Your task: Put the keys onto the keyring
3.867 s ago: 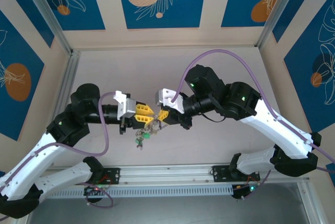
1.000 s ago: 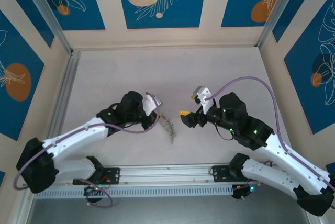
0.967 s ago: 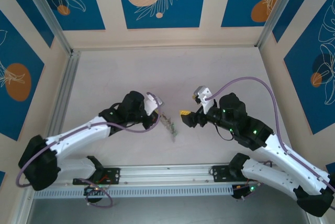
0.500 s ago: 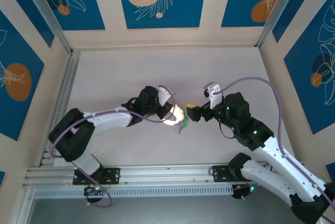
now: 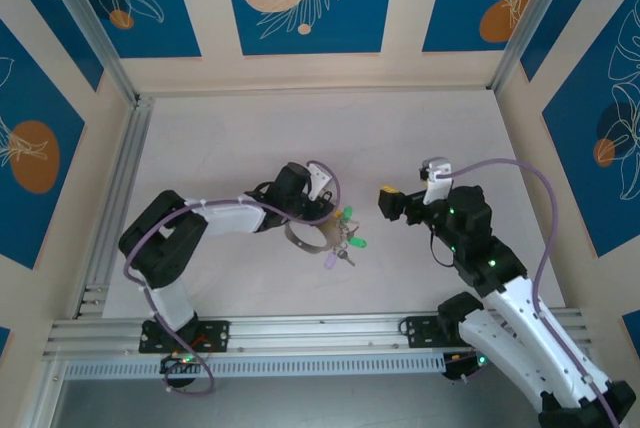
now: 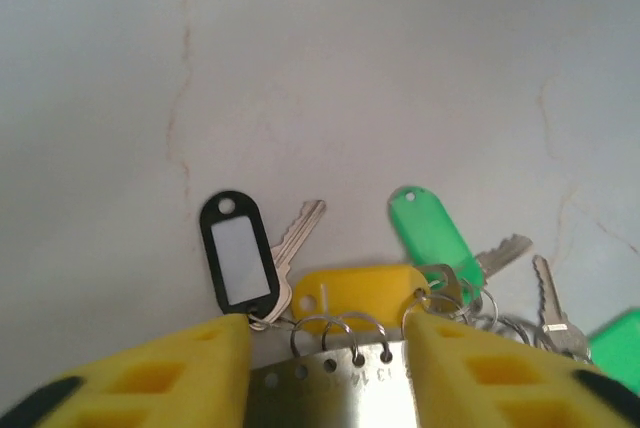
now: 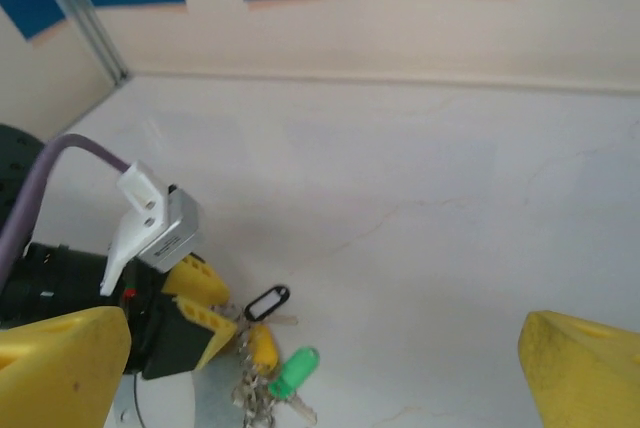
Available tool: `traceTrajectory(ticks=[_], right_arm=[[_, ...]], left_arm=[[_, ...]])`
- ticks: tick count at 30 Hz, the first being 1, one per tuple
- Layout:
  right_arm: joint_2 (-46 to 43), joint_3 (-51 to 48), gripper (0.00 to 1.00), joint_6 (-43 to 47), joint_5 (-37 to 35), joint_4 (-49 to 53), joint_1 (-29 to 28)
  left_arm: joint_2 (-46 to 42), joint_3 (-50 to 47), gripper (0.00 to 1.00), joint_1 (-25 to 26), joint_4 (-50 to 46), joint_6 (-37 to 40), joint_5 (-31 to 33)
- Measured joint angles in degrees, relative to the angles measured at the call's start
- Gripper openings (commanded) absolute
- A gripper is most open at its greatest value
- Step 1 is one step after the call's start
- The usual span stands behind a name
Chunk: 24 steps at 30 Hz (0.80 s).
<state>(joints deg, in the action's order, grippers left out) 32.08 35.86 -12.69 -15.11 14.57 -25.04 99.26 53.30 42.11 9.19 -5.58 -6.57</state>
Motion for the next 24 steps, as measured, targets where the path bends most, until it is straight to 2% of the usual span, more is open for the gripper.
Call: traceTrajectory(ticks=[3, 6, 9, 13, 15, 18, 24], right_arm=[[-4.00, -0.70, 1.00, -0.48, -1.40, -0.04, 2.01], [-6.25, -2.64, 1.00, -1.05, -3.02, -0.57, 4.26], [-6.12, -6.64, 0.99, -1.14, -4.04, -2.82, 6.88], [-2.91, -13.03, 0.99, -1.25, -3.87, -9.01, 11.45], [0.07, -15.89, 1.00, -1.05, -3.39, -13.35, 13.51], [6.62, -18.45, 1.00, -0.85, -2.19, -19.61, 16.59], [20.81, -19.80, 0.99, 0.35, 1.92, -32.52, 20.24]], left_arm=[[-7.37, -0.11, 0.99, 0.00, -4.20, 0.48, 0.09], [-17.62, -2.05, 1.00, -0.13, -6.40, 0.94, 1.70], [-28.50, -8.11, 1.00, -1.44, -6.21, 0.44, 4.90], [-37.99, -16.39, 1.00, -5.90, -7.30, -3.04, 13.11], [-40.00, -18.58, 1.00, -8.17, -8.92, -5.09, 18.62], [-40.96, -20.04, 1.00, -11.89, -9.86, -6.08, 23.45], [-38.62, -23.67, 1.00, -16.31, -3.10, -4.46, 31.54]])
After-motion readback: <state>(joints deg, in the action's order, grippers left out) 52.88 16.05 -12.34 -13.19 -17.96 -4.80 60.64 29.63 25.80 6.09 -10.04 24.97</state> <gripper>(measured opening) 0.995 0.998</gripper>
